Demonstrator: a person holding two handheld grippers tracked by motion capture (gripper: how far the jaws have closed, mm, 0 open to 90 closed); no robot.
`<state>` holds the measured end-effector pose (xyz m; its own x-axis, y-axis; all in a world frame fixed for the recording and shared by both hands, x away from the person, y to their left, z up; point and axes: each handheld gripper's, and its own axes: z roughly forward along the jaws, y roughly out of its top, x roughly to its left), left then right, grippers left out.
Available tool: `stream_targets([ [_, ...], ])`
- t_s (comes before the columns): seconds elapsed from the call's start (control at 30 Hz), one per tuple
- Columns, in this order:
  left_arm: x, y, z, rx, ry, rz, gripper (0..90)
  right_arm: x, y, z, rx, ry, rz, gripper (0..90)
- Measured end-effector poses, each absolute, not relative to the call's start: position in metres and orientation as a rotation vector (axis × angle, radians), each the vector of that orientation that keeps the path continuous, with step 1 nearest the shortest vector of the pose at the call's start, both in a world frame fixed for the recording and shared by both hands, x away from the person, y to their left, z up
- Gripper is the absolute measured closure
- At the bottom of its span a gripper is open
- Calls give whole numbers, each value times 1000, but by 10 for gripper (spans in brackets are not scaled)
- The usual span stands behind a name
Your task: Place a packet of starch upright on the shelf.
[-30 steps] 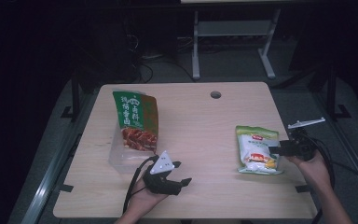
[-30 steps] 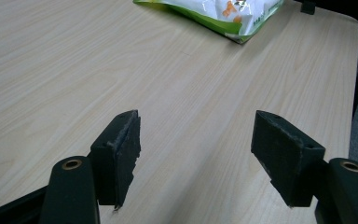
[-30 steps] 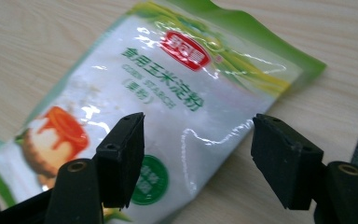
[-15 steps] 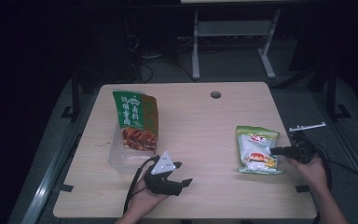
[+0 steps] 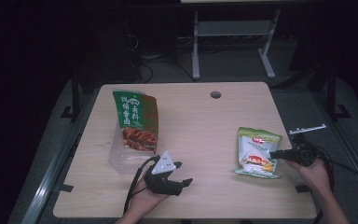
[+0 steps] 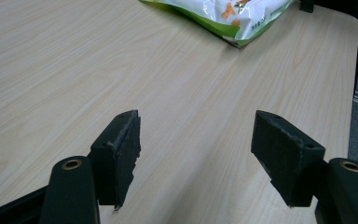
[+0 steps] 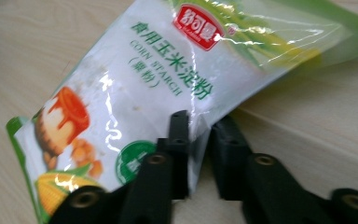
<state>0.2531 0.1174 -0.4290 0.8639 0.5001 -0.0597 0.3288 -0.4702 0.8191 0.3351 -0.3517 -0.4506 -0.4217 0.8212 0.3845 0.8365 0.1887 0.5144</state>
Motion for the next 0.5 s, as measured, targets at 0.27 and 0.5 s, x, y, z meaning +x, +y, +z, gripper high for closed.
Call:
stream_targets([
  [0.27,254,117,-429,2106,604,227,322,346,-359,-462,-1703,-2254,-1117,713],
  [0.5,254,116,-430,2101,606,222,322,342,-352,-456,-1674,-2295,-1118,879],
])
